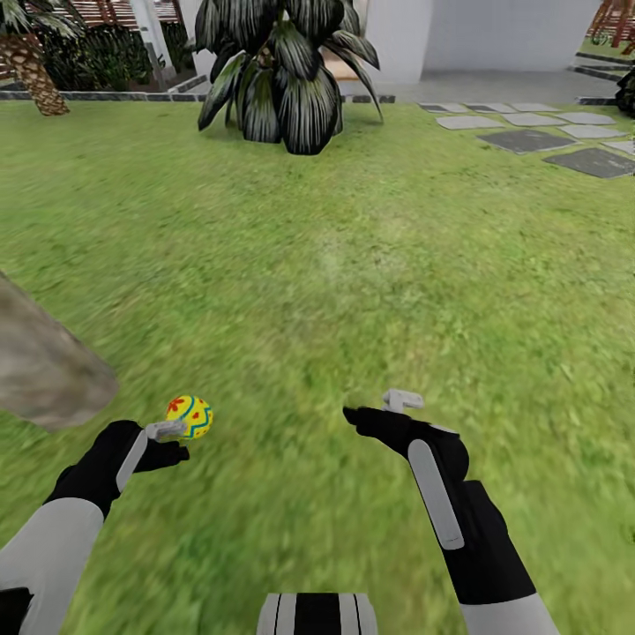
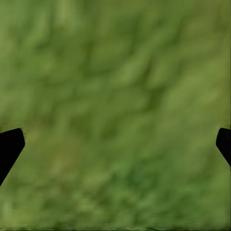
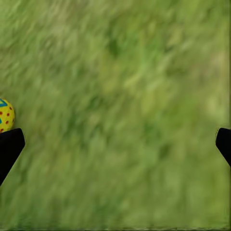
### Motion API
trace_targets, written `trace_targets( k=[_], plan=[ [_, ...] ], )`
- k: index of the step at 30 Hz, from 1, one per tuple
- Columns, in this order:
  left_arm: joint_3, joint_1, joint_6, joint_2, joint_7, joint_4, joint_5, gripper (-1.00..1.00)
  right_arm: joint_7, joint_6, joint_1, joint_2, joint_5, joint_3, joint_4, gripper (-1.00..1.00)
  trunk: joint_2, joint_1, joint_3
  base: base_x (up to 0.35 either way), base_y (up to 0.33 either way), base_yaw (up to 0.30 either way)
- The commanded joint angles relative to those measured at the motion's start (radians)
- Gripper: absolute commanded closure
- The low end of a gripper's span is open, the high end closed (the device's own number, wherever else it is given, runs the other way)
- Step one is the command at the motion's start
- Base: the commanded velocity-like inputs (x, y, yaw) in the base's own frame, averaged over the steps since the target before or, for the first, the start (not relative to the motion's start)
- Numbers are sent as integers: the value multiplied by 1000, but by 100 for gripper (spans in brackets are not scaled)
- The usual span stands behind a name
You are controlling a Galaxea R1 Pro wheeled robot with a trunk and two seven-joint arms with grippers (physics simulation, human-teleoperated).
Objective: Take the three Easter eggs out of the wicker basket on the lawn in the garden, then place them on the lawn next to a single tree (choose any tree) so that all three eggs are next to the same tree and none are left in the basket.
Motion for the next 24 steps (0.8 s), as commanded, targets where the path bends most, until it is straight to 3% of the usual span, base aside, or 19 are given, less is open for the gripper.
trace_targets(
  k=[1, 16, 24],
  plan=[
    [2, 0, 5, 0, 1, -1, 6, -100, -10, 3, -1, 0, -10, 1, -1, -100, 0, -1, 3, -338, -15, 17],
    [1, 0, 16, -6, 1, -2, 5, -100, -10, 4, -1, 0, -12, 1, 0, -100, 3, -8, 54, -331, -98, 168],
    [-3, 1, 25, -9, 2, -12, 5, -100, -10, 4, -1, 0, -12, 1, 0, -100, 5, -12, 78, -94, -47, 228]
  ],
)
